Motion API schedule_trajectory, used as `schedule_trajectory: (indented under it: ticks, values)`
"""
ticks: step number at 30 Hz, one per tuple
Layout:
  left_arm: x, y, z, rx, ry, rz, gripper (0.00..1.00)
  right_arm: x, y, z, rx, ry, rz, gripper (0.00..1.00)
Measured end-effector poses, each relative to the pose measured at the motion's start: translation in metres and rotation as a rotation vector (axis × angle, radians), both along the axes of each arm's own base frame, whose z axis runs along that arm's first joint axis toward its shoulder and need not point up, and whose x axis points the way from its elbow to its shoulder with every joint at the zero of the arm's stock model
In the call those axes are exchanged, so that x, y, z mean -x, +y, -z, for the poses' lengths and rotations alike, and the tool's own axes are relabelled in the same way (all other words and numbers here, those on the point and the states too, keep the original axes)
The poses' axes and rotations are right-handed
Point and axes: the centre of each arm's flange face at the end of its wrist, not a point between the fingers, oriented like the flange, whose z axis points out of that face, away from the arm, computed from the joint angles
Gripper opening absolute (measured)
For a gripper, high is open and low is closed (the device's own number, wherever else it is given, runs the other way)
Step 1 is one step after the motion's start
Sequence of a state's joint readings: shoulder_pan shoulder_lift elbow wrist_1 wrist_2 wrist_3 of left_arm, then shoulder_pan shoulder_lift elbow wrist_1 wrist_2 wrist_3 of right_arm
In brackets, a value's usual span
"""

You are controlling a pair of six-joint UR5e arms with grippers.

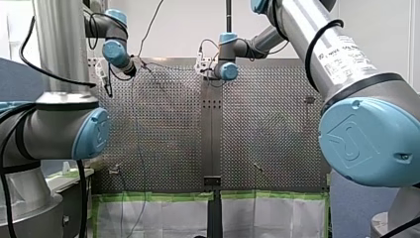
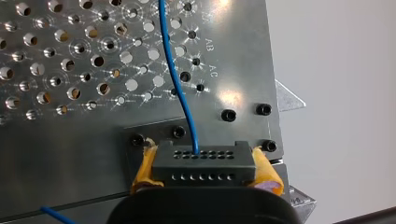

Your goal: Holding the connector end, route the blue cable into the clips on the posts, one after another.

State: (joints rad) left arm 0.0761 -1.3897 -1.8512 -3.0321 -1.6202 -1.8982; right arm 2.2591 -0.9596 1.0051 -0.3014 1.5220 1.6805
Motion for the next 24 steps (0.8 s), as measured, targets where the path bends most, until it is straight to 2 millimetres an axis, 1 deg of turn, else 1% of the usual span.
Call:
schedule_trajectory:
  ticks: [4,9,16,24]
  values:
    - [0.012,-0.004,-0.006,-0.040,0.015,-0.015,0.98,0.001,-0.001,0.001,-0.003,0.003,0.002,0.00]
    - [0.020,-0.012,-0.009,-0.085,0.028,-0.005,0.98,0.002,-0.003,0.002,-0.006,0.004,0.005,0.00]
    - [0.024,-0.025,-0.011,-0.129,0.025,0.034,0.98,0.004,-0.005,0.003,-0.009,0.003,0.007,0.00]
    - [0.026,-0.032,-0.012,-0.161,0.023,0.059,0.98,0.004,-0.006,0.004,-0.012,0.003,0.008,0.00]
